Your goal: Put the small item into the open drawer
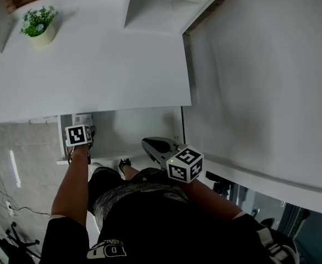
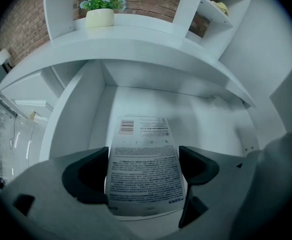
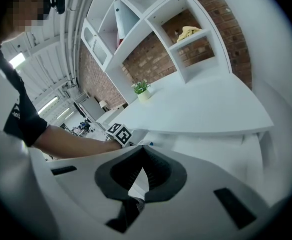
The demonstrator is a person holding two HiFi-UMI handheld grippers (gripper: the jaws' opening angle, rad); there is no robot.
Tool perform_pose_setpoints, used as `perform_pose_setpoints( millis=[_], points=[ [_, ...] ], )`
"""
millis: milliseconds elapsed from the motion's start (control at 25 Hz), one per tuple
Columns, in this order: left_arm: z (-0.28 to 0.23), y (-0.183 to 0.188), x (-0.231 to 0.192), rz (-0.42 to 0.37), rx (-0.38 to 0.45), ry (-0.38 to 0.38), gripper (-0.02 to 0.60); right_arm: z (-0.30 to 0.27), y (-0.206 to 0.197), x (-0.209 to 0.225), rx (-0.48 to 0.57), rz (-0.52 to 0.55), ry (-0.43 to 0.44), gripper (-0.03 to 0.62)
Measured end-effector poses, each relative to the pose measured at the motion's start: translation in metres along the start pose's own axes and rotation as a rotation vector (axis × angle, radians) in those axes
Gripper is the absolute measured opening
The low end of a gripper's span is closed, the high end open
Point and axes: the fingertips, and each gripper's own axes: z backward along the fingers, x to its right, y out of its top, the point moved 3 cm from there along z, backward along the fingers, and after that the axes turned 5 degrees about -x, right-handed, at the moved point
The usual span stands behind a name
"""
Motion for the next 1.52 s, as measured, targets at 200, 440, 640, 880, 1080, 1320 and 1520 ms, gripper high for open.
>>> perform_pose_setpoints(
  millis=[200,440,640,880,1080,1320,1520],
  points=[
    [-0.006,-0.001,0.006,-0.025,-0.040,-0.027,0.420,-0.003,0.000,0.002,-0.006,-0.002,-0.001,0.005],
    [0.002,-0.001,0.008,-0.055,-0.051,-0.033,0.422,-0.006,0.004,-0.007,-0.011,0.020,0.016,0.005],
    [0.015,0.004,0.011,-0.043,-0.011,-0.061,0.422,-0.008,0.009,-0.012,-0.005,0.043,0.024,0.005],
    [0.045,0.006,0.020,-0.052,0.063,-0.116,0.419,-0.009,0.016,-0.026,0.001,0.082,0.043,0.005],
    [0.090,0.008,0.034,-0.104,0.179,-0.205,0.414,-0.011,0.020,-0.038,0.005,0.103,0.061,0.005],
    [0.151,0.011,0.039,-0.141,0.281,-0.235,0.202,-0.015,0.034,-0.059,0.023,0.139,0.091,0.005],
    [0.190,0.012,0.043,-0.136,0.313,-0.271,0.088,-0.020,0.051,-0.072,0.070,0.174,0.113,0.005]
  ],
)
